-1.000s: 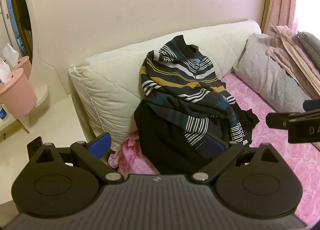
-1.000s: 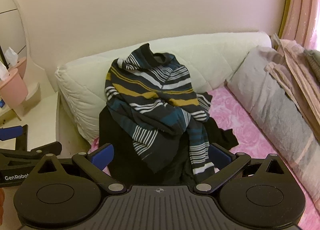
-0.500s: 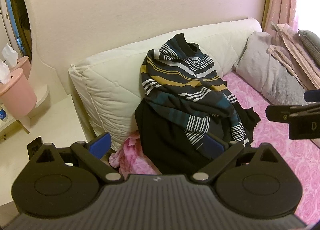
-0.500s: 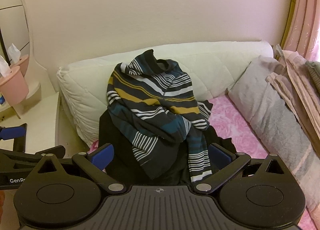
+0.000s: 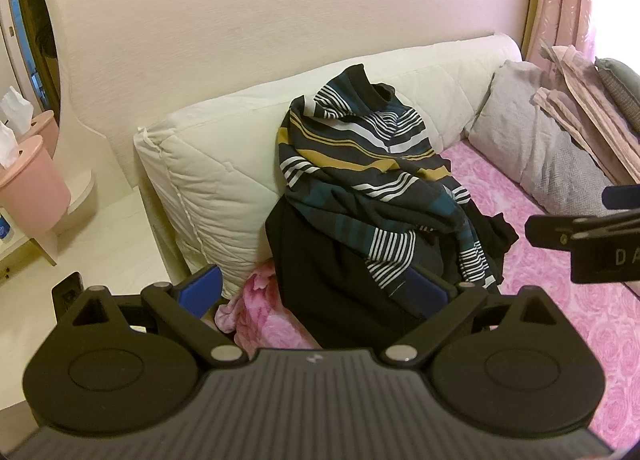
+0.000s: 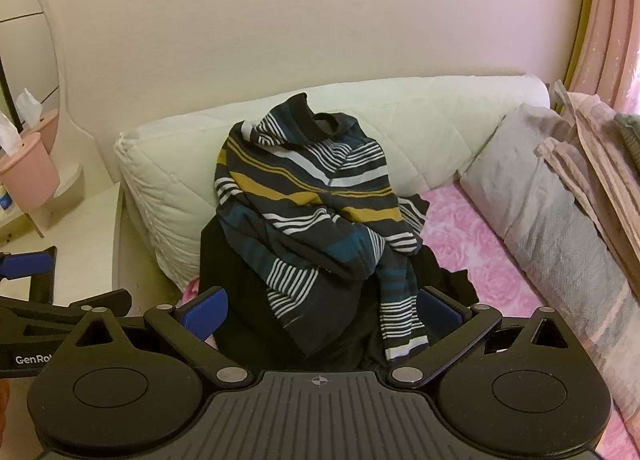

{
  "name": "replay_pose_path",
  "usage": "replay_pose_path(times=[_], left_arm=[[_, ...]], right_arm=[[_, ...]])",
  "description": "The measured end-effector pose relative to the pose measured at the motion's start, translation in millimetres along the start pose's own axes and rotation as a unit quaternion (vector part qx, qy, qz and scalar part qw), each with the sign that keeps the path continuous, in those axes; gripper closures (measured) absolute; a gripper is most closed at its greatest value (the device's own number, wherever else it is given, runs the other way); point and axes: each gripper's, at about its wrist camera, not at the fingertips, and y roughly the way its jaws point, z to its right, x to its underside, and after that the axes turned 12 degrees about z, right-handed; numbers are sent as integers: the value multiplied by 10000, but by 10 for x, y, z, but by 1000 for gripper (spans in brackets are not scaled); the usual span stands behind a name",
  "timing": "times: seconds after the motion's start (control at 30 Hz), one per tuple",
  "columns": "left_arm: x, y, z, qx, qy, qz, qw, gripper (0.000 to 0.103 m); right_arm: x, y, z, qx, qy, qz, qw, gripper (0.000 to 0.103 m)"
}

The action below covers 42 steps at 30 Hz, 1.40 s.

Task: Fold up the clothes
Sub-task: 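Approach the striped sweater on the black clothes pile with both grippers, then grasp the striped sweater's sleeve cuff with the left gripper while the right gripper grasps the hem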

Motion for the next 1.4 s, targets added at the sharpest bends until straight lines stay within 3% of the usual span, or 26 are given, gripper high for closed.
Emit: replay_pose_path(times=[0.93, 1.23, 1.33, 1.4], left_arm=[[84, 40, 208, 107, 230, -214, 9994, 7], [142, 33, 376, -79, 166, -303, 9994, 7], [173, 17, 403, -312, 223, -311, 9988, 7], [177, 14, 367, -384, 190, -248, 9988, 7]], right_arm=[[265, 40, 317, 35, 89, -10, 10000, 0], [439, 79, 603, 58, 83, -32, 9999, 0], [533, 146, 690, -43, 144, -208, 9997, 0], [596, 149, 765, -284, 263, -77, 9992, 0]])
